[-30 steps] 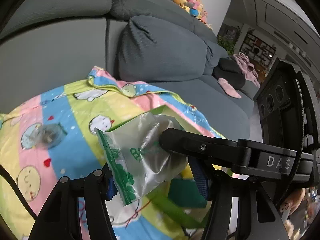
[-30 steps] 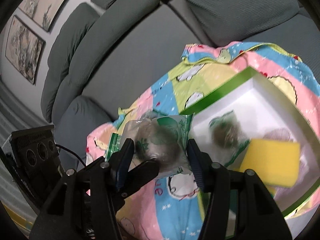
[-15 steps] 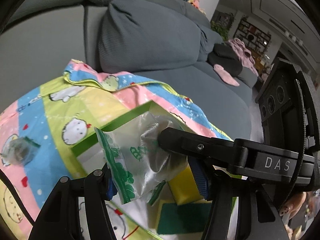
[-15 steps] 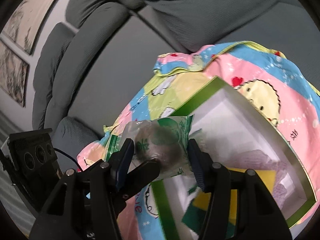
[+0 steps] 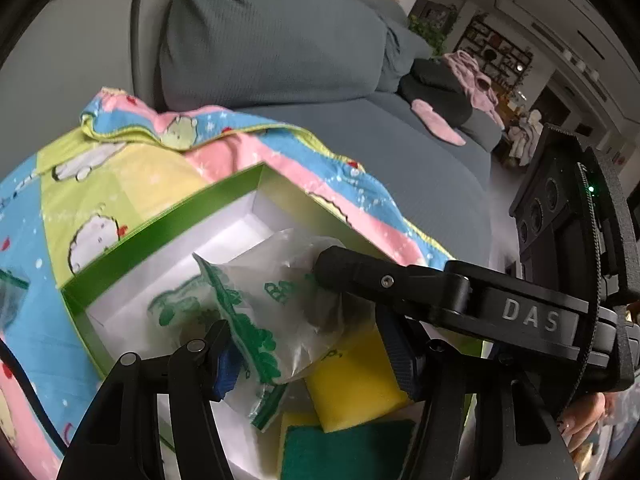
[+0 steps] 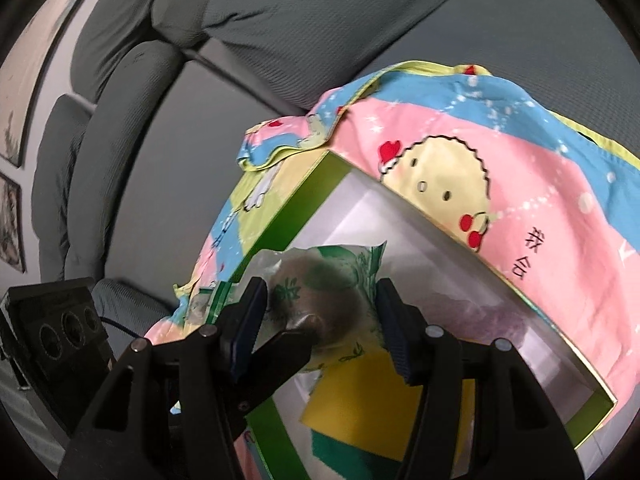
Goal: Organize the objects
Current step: 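Lower the second bag into the box and open the right gripper, then move the right gripper back over a third clear plastic bag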
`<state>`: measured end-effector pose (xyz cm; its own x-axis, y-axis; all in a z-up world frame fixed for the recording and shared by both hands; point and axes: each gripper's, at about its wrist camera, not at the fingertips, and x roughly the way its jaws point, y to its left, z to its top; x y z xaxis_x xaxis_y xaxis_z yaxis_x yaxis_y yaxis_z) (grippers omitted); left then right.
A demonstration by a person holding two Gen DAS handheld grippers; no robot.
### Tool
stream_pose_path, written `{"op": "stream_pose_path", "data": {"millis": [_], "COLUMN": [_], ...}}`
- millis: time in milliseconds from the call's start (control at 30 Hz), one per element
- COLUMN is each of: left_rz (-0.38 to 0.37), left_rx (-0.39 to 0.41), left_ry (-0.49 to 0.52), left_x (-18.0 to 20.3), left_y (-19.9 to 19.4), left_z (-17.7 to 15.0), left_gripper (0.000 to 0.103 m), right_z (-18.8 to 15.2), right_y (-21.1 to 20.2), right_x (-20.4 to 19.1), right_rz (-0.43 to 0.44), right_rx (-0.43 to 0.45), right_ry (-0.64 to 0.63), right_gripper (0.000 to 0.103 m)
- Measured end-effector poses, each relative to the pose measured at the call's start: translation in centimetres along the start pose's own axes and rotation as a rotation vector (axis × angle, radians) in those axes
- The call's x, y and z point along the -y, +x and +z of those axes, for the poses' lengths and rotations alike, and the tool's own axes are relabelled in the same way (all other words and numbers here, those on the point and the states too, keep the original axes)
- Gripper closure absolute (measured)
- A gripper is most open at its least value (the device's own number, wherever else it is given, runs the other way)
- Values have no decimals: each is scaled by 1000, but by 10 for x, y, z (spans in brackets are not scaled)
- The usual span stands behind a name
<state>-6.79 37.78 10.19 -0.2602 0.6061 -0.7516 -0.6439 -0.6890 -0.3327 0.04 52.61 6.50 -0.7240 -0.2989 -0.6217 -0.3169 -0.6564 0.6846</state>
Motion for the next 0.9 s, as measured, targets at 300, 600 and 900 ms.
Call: {"op": "stream_pose_path", "data": {"millis": [300,600,900], "left_rz": [39,66,136], "left_rx": [-24,27,117], "left_ry": [8,-16,-65], "left_x": [8,1,-21], "left_y": [1,-34,-99], "left_z": [-14,-17,-39], "left_gripper": [41,41,41], "right_z": [-1,-4,-8], "right_y": [10,10,-1], "right_x": [16,12,2], "right_rz": [-158,-177,-97], "right_rx": [-9,27,124], "right_ry": [13,6,-15], "right_gripper": [48,47,36]}}
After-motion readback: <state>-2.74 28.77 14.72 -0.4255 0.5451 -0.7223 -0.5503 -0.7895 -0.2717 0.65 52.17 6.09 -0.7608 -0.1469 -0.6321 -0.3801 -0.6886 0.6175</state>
